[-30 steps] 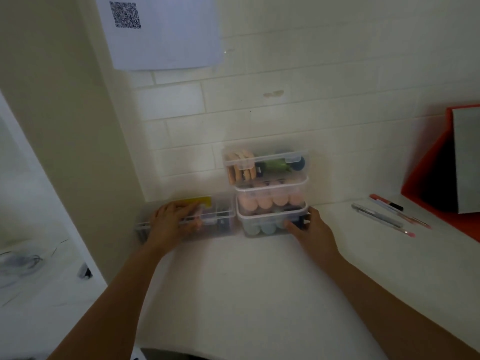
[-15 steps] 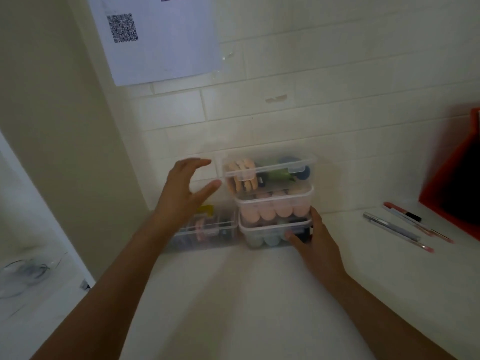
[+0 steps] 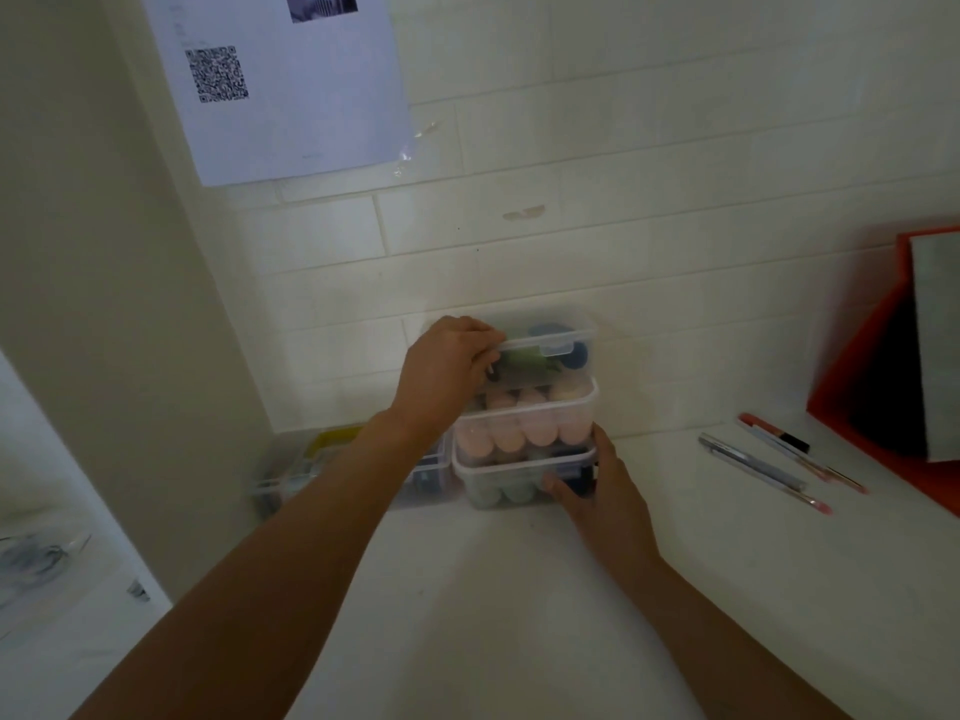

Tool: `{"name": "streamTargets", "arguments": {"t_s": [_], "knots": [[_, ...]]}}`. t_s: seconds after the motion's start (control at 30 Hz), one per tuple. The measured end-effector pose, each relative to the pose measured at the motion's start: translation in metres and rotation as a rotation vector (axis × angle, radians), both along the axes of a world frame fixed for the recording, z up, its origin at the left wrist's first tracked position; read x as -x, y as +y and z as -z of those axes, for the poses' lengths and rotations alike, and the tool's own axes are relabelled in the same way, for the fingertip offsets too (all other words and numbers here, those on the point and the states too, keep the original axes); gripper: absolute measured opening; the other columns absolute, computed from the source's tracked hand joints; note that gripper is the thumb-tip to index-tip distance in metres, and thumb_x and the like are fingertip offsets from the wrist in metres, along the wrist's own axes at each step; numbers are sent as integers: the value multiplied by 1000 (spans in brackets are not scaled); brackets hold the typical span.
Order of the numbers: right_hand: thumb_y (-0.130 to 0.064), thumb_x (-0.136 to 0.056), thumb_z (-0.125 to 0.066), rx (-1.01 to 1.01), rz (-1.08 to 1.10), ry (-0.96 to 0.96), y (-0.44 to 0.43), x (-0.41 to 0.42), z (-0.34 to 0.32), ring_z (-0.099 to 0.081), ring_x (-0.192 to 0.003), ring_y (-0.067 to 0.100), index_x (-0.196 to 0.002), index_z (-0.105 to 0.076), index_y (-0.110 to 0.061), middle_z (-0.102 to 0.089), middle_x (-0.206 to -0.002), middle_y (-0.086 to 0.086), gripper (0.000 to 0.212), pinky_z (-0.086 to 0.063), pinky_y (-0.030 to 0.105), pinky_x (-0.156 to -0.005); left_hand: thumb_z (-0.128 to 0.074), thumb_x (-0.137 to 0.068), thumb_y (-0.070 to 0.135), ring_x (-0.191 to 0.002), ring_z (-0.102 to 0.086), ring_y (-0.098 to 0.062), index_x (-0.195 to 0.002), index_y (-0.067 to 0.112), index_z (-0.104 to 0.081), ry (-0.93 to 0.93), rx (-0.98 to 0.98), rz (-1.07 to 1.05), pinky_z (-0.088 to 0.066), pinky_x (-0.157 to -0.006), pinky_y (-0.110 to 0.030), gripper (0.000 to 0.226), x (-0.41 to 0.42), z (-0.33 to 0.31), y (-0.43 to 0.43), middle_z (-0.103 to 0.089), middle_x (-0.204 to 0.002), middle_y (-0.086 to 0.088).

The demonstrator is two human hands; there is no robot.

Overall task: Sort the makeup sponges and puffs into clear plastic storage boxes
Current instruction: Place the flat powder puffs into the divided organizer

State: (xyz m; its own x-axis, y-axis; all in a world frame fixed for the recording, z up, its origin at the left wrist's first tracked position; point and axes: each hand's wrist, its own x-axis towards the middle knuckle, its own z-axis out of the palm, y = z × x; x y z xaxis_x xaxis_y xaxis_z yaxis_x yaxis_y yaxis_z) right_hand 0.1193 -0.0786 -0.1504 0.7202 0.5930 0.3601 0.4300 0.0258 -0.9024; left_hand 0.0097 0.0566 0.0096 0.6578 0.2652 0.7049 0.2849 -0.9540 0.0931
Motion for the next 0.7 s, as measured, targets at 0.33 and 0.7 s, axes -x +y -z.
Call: {"name": "streamTargets", "arguments": {"t_s": [0.33,0.7], "knots": [[-44,-83,-65,94,15,-59,-8,6,-7,-53,-106,7,-141,-21,-43,-49,-123,-16,73,-45,28,-87,-60,-88,13,-88,-58,-16,-96,10,-73,-125,78,-29,-36,-80,-11,16,40,-18,1,-67,-95,-6],[-7,-84,-69,-88,-52,66,-6,7,-7,-61,-98,3,-129,-46,-12,-60,-116,2,50,-47,13,-78,-64,-84,6,-86,-59,-25,-90,5,-72,-266,122,-274,-39,-79,-22,11,129,-2,42,-66,-89,-10]]}}
